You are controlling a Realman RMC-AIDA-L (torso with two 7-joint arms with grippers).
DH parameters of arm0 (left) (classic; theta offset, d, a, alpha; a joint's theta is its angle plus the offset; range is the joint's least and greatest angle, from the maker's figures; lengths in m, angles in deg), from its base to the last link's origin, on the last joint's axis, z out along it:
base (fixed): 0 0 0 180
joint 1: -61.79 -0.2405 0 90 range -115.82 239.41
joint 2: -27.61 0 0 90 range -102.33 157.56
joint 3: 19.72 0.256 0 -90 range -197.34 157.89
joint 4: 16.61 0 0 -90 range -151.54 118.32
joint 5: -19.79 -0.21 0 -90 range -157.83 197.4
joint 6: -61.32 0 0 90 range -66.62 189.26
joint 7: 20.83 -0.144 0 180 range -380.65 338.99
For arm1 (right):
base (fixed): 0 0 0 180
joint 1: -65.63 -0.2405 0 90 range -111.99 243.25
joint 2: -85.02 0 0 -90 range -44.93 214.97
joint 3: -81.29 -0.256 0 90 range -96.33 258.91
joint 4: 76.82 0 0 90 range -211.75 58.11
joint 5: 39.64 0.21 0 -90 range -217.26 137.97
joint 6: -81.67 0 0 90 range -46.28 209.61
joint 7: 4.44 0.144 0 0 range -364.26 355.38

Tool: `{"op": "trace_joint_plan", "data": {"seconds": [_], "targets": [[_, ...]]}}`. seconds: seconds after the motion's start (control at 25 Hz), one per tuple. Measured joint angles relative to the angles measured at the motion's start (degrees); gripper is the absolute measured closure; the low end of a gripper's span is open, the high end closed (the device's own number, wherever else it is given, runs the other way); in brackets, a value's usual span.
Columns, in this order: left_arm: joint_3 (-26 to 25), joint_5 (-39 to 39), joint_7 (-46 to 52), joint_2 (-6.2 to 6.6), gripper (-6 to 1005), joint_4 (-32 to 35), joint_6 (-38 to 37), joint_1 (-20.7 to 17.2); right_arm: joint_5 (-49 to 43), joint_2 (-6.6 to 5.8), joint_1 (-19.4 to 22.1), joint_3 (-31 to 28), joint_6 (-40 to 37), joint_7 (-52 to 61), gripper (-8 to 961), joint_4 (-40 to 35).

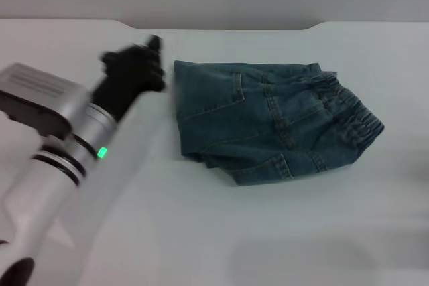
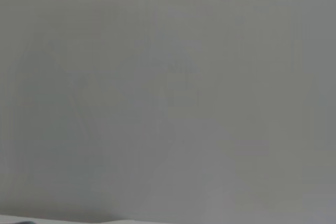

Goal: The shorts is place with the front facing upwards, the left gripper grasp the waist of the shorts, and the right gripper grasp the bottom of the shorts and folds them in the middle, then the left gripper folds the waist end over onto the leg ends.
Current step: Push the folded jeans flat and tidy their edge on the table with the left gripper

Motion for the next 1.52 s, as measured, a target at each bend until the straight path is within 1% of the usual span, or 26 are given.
{"op": "trace_joint_plan", "data": {"seconds": [0.04, 0.2, 0.28, 0.36, 0.48, 0.64, 0.8, 1.0, 1.12, 1.4, 1.52], "targets": [[-1.94, 0.09, -0.88, -0.05, 979, 1.43, -1.39, 0.01, 0.59, 0.05, -0.15, -0.09, 0.04, -1.35, 953, 0.12], [-6.21, 0.2, -2.0, 0.04, 977, 3.61, -5.83, -0.8, 4.03, 0.19, -0.51, -0.68, -0.37, -4.1, 953, 0.5], [-7.96, 0.23, -1.83, 0.1, 976, 3.98, -7.64, -1.77, 5.48, 0.15, -1.05, -2.37, -0.82, -4.21, 953, 1.63], [-8.87, 0.28, -1.81, 0.08, 975, 4.95, -8.65, -2.24, 5.81, 0.15, -1.72, -5.69, -1.21, -4.25, 953, 3.1], [-9.2, 0.3, -1.5, 0.04, 974, 6.32, -7.85, -2.12, 5.81, 0.12, -2.33, -8.9, -1.07, -4.29, 954, 4.96], [-9.71, 0.29, -1.48, 0.05, 972, 7.08, -5.68, -1.94, 5.67, 0.09, -2.2, -8.96, -0.57, -4.31, 954, 5.26], [-12.97, 0.32, -1.47, 0.01, 970, 7.37, -4.04, -2.51, 5.65, 0.2, -1.9, -9.24, 0.45, -4.33, 954, 5.75], [-15.0, 0.31, -1.47, 0.14, 772, 7.45, -3.97, -3.53, 5.61, 0.12, -1.82, -9.32, 3.85, -4.35, 879, 7.4], [-15.08, 0.3, -1.47, 0.11, 580, 7.47, -3.97, -3.7, 5.6, 0.07, -1.56, -9.36, 4.76, -4.35, 834, 7.69], [-14.7, 0.29, -1.48, 0.12, 339, 7.41, -4.08, -3.8, 5.6, 0.07, -1.24, -9.52, 5.67, -4.39, 522, 7.73], [-14.67, 0.29, -1.5, 0.13, 296, 7.3, -4.0, -3.48, 5.62, 0.0, -1.23, -10.05, 6.36, -4.4, 379, 7.73]]}}
